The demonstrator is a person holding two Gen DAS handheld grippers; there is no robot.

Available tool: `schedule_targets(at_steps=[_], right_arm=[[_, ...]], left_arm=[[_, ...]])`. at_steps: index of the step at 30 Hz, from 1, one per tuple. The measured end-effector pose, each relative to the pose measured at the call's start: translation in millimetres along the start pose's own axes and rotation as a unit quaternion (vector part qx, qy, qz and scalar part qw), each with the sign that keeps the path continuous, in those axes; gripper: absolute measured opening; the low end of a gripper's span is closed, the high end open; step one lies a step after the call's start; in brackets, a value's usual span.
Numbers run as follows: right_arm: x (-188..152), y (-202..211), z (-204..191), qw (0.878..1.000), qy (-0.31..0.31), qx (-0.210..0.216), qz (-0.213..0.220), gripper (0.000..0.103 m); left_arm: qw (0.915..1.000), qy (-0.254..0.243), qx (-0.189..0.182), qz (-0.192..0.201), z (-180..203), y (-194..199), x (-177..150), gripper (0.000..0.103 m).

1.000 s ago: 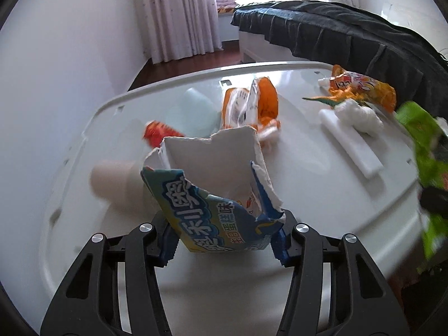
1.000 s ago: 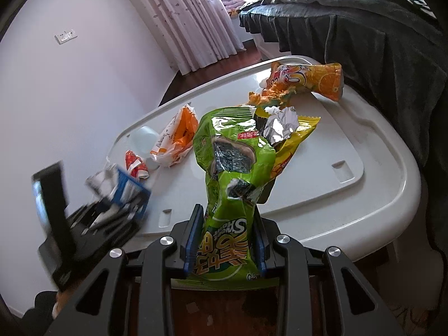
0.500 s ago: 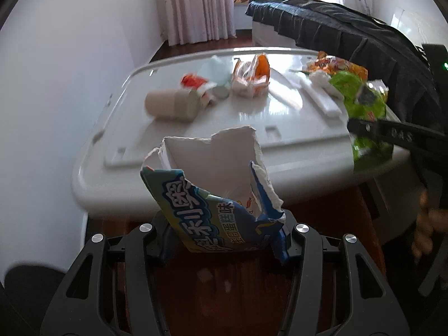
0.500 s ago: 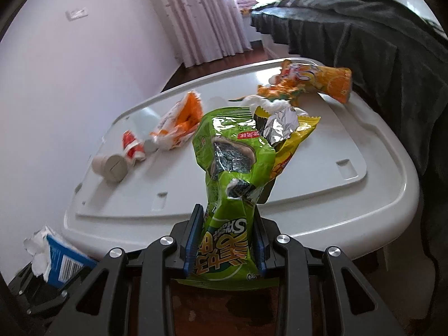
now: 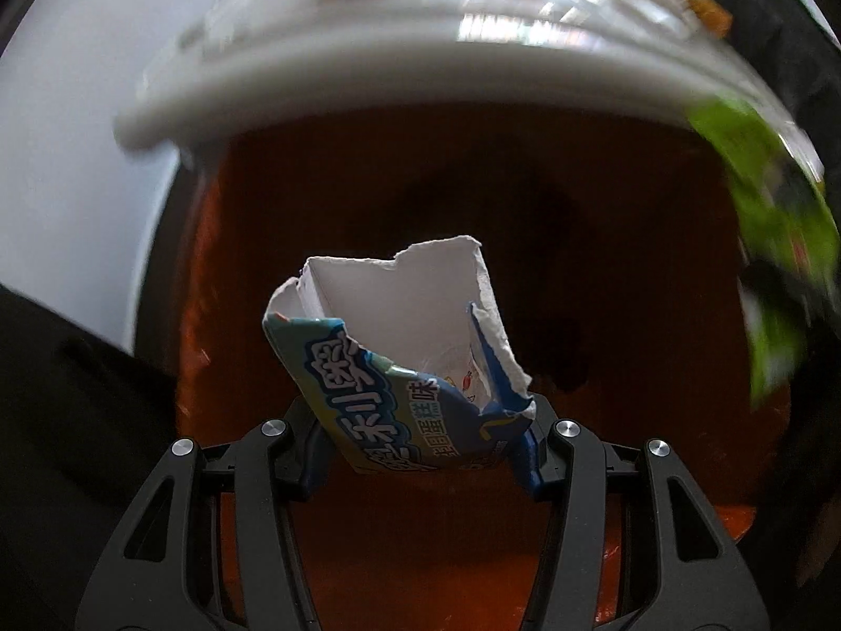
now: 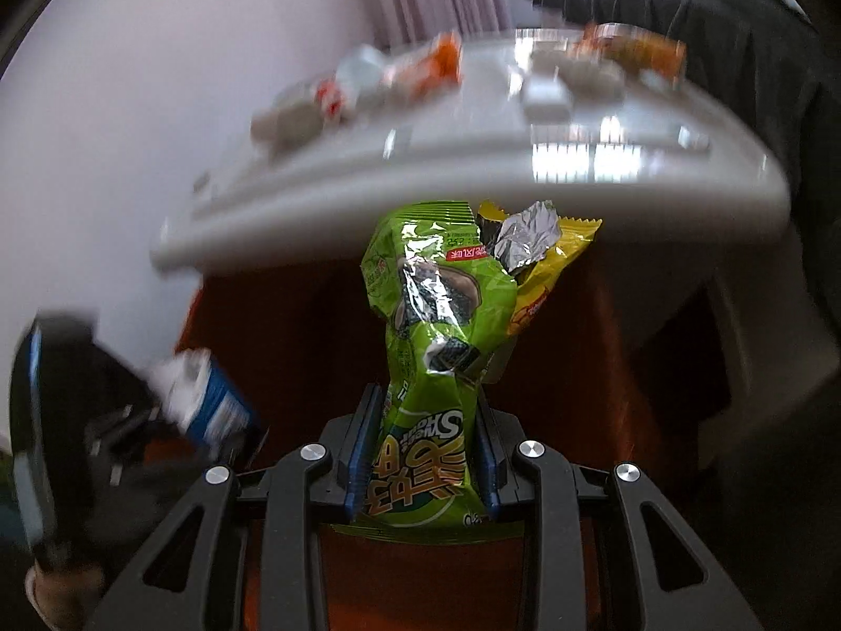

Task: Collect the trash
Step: 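Carry carton and chip bag over the bin and open both tools to drop them, then reach the right tool to the white foam stick and grasp it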

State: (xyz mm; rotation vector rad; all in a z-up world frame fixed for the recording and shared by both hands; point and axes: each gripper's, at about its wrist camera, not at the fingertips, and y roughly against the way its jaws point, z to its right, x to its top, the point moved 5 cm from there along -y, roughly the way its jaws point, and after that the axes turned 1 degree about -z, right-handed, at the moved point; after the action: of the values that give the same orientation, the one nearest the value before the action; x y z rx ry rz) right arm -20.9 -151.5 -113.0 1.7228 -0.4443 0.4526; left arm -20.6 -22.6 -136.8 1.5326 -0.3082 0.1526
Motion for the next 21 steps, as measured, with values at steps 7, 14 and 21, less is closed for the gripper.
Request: schedule_targets(at_steps=[7,14,21], right_arm=[[-4.8,-24.0,-3.5,0.998,0.020,-0.042,-0.038,0.033],[-7.0,-28.7,-8.2,0.998,0.027,-0.047,-0.045,0.036],[-1.4,-17.4,4.8,0.998,-0.007,-0.057,-0.018,0.068]], left_arm=[[0.9996,0.007,-0.005,-0.027,0.0,-19.0,-1.4,0.052],[0.9997,0.003,-0.005,-0.024,0.4,-18.1,4.7,0.053],[0.9995,0.024,0.007,-0.017,-4.7,-10.0,6.5,0.084]])
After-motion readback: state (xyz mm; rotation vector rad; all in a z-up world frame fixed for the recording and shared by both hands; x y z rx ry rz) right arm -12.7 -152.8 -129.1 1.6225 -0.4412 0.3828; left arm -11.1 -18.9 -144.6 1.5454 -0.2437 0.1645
